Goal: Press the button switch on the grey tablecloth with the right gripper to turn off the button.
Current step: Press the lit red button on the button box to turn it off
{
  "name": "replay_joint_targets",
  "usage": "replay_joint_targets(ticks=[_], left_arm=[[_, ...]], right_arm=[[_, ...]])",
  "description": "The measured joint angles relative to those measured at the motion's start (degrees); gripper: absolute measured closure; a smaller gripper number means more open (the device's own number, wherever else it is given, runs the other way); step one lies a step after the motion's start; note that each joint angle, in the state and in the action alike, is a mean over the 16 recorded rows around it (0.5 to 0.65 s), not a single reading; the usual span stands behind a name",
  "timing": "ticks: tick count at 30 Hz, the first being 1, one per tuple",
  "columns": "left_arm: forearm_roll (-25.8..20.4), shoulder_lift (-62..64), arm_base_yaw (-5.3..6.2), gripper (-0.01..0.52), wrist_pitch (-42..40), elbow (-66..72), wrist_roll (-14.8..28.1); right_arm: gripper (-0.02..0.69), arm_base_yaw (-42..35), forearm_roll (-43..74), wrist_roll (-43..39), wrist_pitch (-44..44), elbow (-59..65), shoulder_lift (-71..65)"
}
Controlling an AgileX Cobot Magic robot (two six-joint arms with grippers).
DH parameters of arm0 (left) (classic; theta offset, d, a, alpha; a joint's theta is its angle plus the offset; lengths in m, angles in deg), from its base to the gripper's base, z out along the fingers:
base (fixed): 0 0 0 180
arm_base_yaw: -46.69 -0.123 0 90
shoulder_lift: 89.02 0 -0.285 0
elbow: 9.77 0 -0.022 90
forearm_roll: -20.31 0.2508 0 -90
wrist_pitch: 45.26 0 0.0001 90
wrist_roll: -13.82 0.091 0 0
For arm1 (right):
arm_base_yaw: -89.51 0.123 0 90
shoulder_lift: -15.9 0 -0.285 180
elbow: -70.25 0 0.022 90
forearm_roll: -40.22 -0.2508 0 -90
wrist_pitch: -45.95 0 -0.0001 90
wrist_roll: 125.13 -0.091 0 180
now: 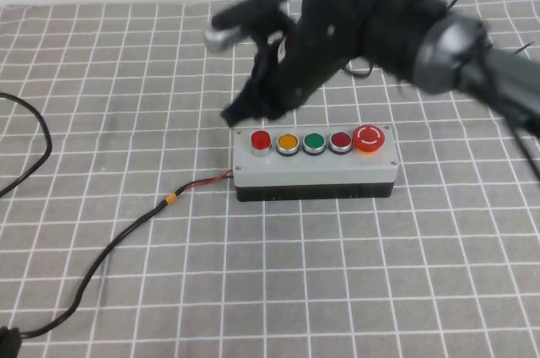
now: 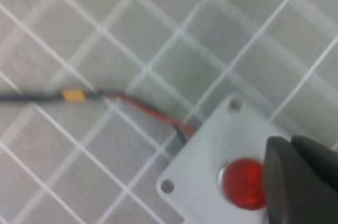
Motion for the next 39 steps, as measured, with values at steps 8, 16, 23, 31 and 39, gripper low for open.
replay_joint_targets(ticks=[8,16,23,31,39], left_arm=[[0.0,0.0,0.0,0.517,0.0,0.0,0.0],[0.11,0.0,0.0,0.517,0.0,0.0,0.0],[1.81,0.0,0.0,0.517,0.0,0.0,0.0],[4.62,0.0,0.0,0.517,0.0,0.0,0.0],[5.74,0.0,0.0,0.517,0.0,0.0,0.0]], right_arm=[[0.681,0.0,1.97,-0.68,0.0,0.52,12.04],[0.681,0.0,5.05,-3.41,3.05,2.51,25.83],[0.681,0.0,8.78,-7.82,3.53,14.11,39.94],[0.681,0.0,11.83,-12.78,-1.79,40.0,62.37],[0.681,0.0,12.17,-15.47,-6.17,61.41,84.85]])
